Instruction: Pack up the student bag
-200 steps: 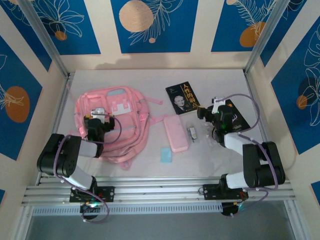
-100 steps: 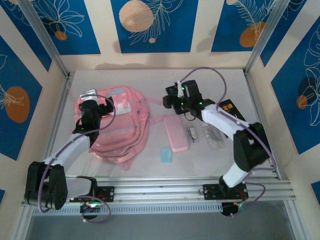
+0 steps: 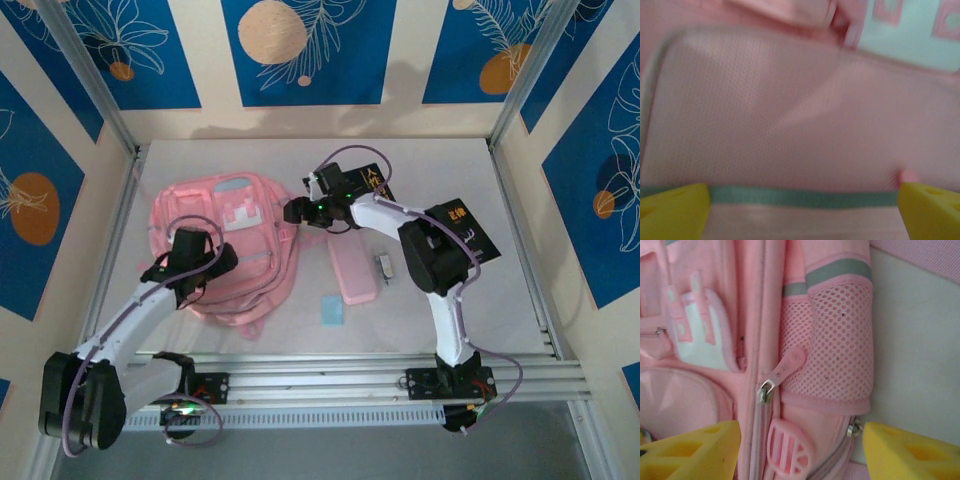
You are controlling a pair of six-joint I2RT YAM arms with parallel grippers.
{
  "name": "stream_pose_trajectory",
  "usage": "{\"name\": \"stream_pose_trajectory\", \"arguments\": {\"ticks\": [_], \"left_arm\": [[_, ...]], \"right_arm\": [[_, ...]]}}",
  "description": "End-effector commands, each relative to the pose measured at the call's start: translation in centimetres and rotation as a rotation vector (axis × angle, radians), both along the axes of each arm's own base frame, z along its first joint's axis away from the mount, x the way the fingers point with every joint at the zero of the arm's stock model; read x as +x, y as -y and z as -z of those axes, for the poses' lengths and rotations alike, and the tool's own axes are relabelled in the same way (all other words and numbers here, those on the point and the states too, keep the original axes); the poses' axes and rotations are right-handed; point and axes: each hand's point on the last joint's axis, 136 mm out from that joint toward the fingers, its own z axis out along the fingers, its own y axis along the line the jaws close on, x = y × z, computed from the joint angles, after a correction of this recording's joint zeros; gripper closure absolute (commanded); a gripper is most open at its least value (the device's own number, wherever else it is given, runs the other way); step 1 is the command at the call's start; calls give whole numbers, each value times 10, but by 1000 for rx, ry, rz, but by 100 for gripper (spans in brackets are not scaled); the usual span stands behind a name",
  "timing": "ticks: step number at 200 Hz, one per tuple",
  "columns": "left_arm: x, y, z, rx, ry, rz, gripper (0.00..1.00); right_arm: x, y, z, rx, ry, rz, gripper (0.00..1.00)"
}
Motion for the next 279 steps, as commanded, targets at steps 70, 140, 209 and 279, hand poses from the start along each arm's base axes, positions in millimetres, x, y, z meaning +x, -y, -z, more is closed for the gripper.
{"name": "stream_pose_trajectory", "arguments": {"ticks": [70,140,209,279], "left_arm": [[-29,4,61,-24,-180,-14,2],[37,-2,66,129,-75,15,0],[158,49,40,79,119,166,0],[201,83,1,101,88,334,2]], "right_arm": [[37,-50,17,130,-67,-27,56],[13,-26,-65,203,37,-54,100],[-40,24,-72,181,-42,45,100],[-42,42,-36,231,-123,369,100]]}}
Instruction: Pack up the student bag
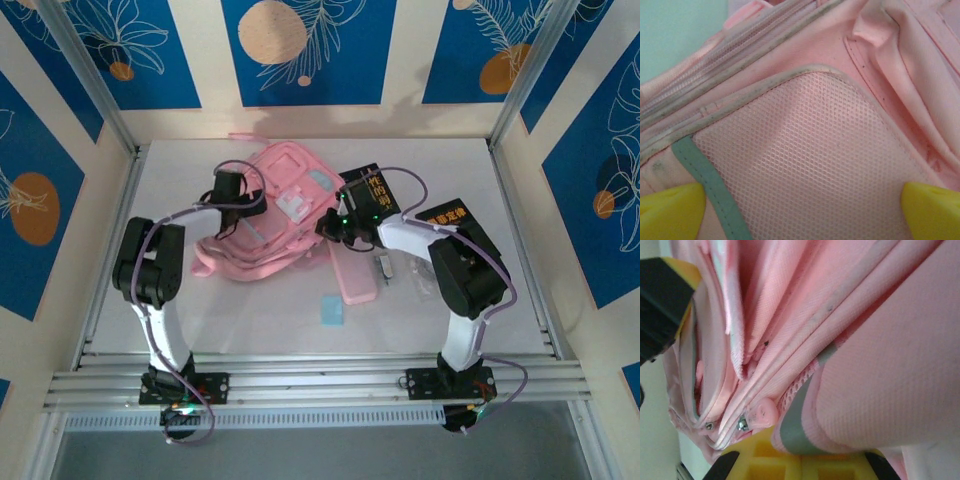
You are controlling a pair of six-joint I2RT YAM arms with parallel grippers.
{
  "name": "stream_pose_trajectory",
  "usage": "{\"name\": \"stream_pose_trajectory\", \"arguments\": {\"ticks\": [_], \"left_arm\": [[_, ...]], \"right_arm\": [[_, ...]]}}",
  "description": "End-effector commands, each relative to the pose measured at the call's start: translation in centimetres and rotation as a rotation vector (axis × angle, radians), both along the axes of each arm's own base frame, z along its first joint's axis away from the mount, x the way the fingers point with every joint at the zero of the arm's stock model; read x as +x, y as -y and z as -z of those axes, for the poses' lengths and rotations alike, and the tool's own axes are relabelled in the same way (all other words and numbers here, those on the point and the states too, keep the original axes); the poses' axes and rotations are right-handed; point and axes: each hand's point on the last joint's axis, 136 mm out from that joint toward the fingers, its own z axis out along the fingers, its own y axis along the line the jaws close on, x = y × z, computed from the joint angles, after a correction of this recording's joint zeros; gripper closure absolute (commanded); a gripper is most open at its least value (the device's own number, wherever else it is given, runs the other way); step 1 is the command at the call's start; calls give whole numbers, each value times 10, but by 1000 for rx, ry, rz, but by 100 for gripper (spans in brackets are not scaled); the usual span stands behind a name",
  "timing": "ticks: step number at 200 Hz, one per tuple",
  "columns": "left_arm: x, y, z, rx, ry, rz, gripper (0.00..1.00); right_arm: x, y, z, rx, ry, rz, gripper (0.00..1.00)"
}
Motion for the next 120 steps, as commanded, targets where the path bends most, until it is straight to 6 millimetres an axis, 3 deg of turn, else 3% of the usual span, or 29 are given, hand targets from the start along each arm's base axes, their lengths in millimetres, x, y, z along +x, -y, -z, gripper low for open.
{"name": "stream_pose_trajectory", "arguments": {"ticks": [1,30,53,87,120], "left_arm": [[-15,26,-23,-11,-66,127,2],[-51,27,-71,60,-25,166,2],[-88,34,-92,63,-25,179,2],[-142,65,-88,-62,-44,200,6],[-177,101,-70,-206,-79,223,16]], "right_arm": [[9,-17,-31,147,34,98,100],[24,-18,-34,161,30,184,100],[31,-21,-38,169,26,216,100],[39,-32,-44,212,2,219,100],[44,-40,-52,235,-7,187,100]]}}
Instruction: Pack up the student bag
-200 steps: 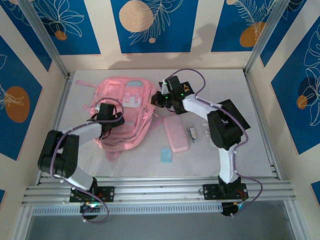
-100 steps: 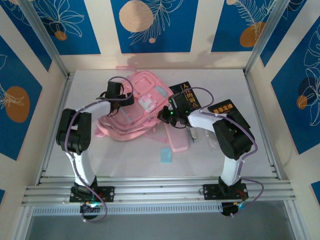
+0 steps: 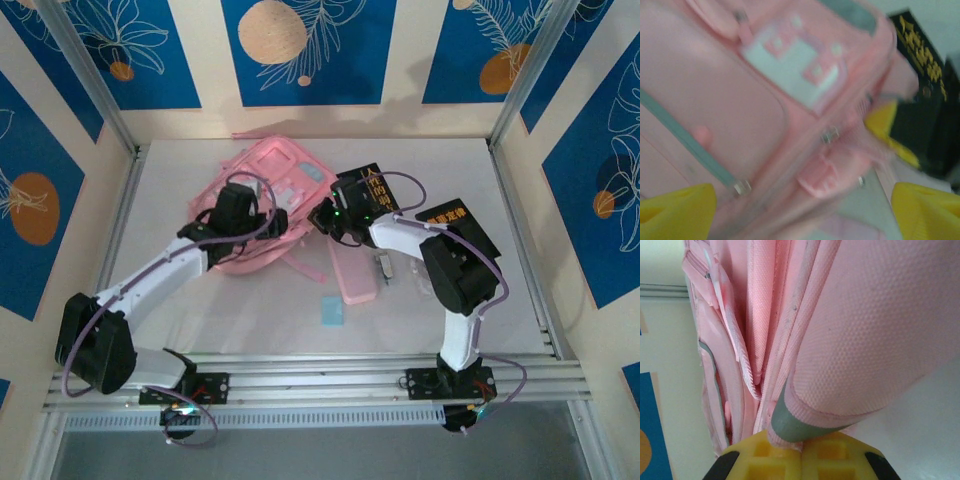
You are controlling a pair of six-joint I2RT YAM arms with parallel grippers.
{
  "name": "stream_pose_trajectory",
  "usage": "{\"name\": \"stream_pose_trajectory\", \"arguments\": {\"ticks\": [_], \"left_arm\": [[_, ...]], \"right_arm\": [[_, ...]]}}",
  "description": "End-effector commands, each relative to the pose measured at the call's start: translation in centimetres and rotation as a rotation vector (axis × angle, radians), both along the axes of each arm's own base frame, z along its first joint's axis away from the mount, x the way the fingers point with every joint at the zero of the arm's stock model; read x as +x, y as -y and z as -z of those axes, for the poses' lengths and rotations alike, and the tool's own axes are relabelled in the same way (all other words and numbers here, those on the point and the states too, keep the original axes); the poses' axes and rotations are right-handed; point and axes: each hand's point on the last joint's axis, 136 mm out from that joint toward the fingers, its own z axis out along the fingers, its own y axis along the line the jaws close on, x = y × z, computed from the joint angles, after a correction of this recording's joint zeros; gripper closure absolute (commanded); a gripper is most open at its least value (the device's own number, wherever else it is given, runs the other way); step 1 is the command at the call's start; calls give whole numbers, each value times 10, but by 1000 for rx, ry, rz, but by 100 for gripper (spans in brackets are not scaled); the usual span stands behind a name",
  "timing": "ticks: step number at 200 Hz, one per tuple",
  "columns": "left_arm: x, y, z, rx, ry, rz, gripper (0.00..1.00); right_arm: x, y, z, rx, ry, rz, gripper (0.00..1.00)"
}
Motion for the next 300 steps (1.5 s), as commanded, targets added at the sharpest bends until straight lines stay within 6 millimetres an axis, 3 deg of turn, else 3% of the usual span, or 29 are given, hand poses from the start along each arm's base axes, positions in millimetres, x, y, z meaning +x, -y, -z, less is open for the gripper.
{"name": "stream_pose_trajectory", "arguments": {"ticks": [1,27,52,84,104,124,153,205,241,266,295,300], "left_arm": [[-27,20,29,-94,-110,-15,17],[-37,50,41,-123,-100,19,23],[-31,72,57,-98,-60,26,27],[-11,73,90,-43,-27,-69,31],[1,70,98,3,19,-104,31],[19,66,90,28,115,-153,37],[42,64,68,48,241,-215,35],[51,82,51,46,307,-127,38],[48,109,47,-49,301,-15,51],[49,118,48,-58,302,26,77],[49,120,49,-43,296,42,100],[48,119,50,-42,289,44,100]], "right_arm": [[9,-21,-34,99,46,-38,100],[10,-22,-37,121,34,-50,100],[6,-23,-38,138,7,-58,100],[-2,-22,-37,169,-35,-54,100],[-6,-21,-39,193,-47,-62,100],[-15,-21,-37,210,-68,-74,100],[-34,-15,-18,248,-149,-48,100],[-52,-9,-4,245,-189,-31,100],[-49,-16,-6,246,-183,-50,100],[-49,-18,-5,253,-185,-58,100],[-48,-15,-7,246,-172,-56,100],[-46,-14,-7,240,-165,-54,100]]}}
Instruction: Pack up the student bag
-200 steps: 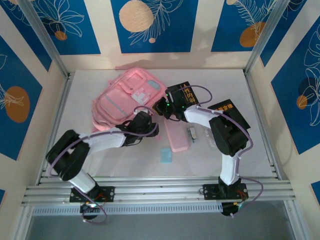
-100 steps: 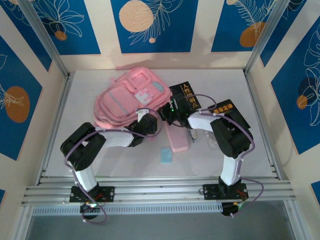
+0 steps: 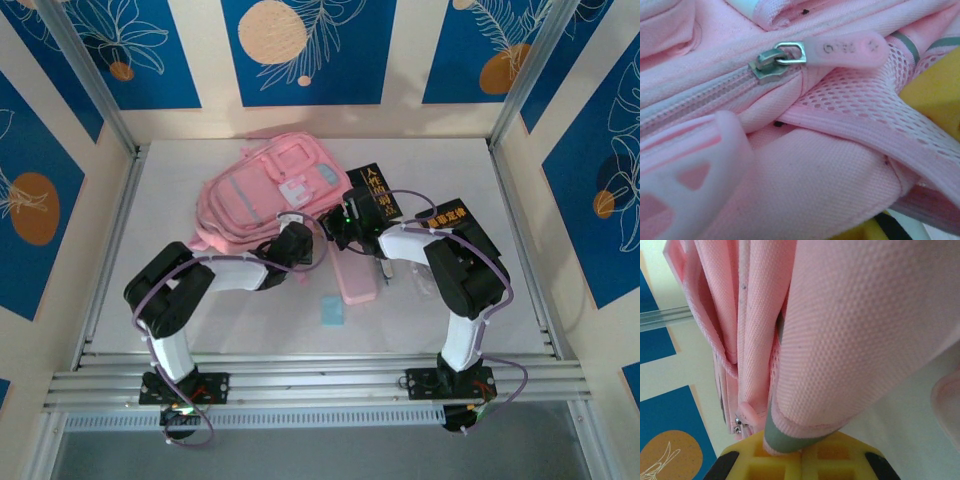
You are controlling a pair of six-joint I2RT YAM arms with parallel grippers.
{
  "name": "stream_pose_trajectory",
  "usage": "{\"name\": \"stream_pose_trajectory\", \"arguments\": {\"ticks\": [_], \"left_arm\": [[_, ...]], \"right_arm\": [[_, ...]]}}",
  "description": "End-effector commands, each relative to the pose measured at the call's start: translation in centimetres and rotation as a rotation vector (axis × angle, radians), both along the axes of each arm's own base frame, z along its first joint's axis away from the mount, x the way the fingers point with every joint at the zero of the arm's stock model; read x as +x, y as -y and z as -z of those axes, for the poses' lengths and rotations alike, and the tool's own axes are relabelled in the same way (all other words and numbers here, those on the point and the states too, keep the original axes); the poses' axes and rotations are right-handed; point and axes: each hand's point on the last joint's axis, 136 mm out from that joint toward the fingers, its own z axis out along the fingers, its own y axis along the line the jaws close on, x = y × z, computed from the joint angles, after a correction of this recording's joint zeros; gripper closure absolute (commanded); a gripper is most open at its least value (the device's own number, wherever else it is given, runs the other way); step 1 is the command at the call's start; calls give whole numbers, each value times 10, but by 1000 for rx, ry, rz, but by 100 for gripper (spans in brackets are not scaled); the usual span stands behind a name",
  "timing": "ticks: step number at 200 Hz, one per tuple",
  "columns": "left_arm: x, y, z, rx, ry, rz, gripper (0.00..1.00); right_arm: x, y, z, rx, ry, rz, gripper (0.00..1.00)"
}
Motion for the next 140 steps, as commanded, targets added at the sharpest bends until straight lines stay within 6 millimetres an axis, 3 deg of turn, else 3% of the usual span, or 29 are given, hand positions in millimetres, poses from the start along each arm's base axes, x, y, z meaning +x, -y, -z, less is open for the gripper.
{"name": "stream_pose_trajectory", "arguments": {"ticks": [1,43,97,140], "left_arm": [[23,40,-56,-159,138,85,100],[-7,29,-40,-176,-66,141,100],[-61,-13,-21,-95,-329,148,100],[-69,-52,-1,12,-384,60,100]], "right_arm": [[-27,-28,-17,73,-18,-153,100],[1,2,-29,-49,120,-154,100],[32,32,-33,-116,177,-131,100],[40,35,-36,-72,175,-105,100]]}}
